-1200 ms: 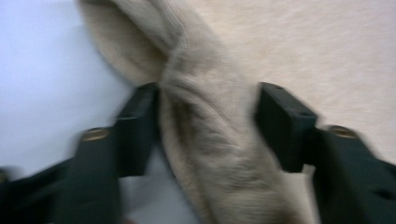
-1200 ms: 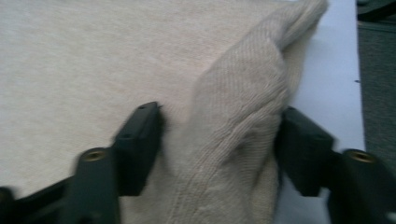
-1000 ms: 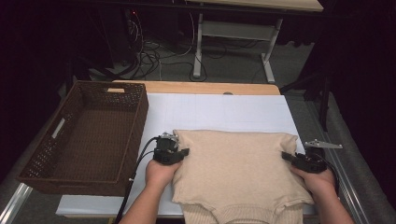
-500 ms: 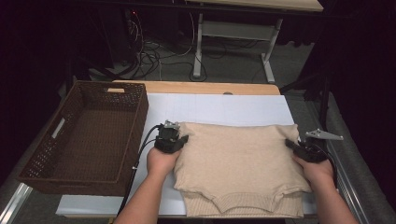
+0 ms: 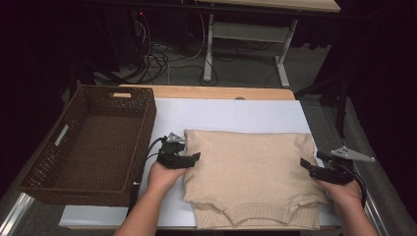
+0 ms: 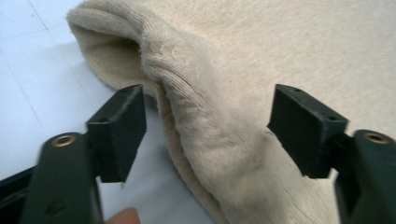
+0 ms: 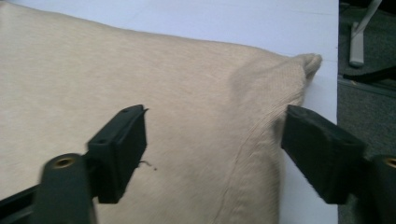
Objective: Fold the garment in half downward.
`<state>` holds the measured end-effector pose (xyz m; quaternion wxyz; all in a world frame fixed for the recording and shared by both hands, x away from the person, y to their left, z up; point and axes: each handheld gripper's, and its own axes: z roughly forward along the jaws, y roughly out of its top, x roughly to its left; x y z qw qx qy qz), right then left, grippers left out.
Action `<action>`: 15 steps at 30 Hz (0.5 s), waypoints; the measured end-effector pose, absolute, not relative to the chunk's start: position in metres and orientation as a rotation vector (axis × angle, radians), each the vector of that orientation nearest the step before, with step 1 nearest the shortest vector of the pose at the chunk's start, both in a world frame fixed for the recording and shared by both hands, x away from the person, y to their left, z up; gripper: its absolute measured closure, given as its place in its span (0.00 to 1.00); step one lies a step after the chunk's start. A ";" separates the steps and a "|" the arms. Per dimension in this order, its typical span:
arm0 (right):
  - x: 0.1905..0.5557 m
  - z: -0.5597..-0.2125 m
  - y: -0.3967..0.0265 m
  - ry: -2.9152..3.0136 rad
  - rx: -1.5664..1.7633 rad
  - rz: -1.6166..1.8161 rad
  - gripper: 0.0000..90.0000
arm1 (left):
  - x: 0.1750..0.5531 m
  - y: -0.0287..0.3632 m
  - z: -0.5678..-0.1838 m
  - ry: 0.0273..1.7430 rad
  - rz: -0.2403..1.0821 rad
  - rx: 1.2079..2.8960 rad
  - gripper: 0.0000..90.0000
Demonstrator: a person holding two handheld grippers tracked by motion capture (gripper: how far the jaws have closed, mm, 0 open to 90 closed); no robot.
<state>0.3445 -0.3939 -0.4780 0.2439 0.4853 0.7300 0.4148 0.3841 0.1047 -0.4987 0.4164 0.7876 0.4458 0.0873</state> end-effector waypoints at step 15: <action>0.280 -0.476 -0.357 2.004 1.226 1.218 0.00 | 0.374 0.108 -0.499 1.108 0.220 2.002 0.00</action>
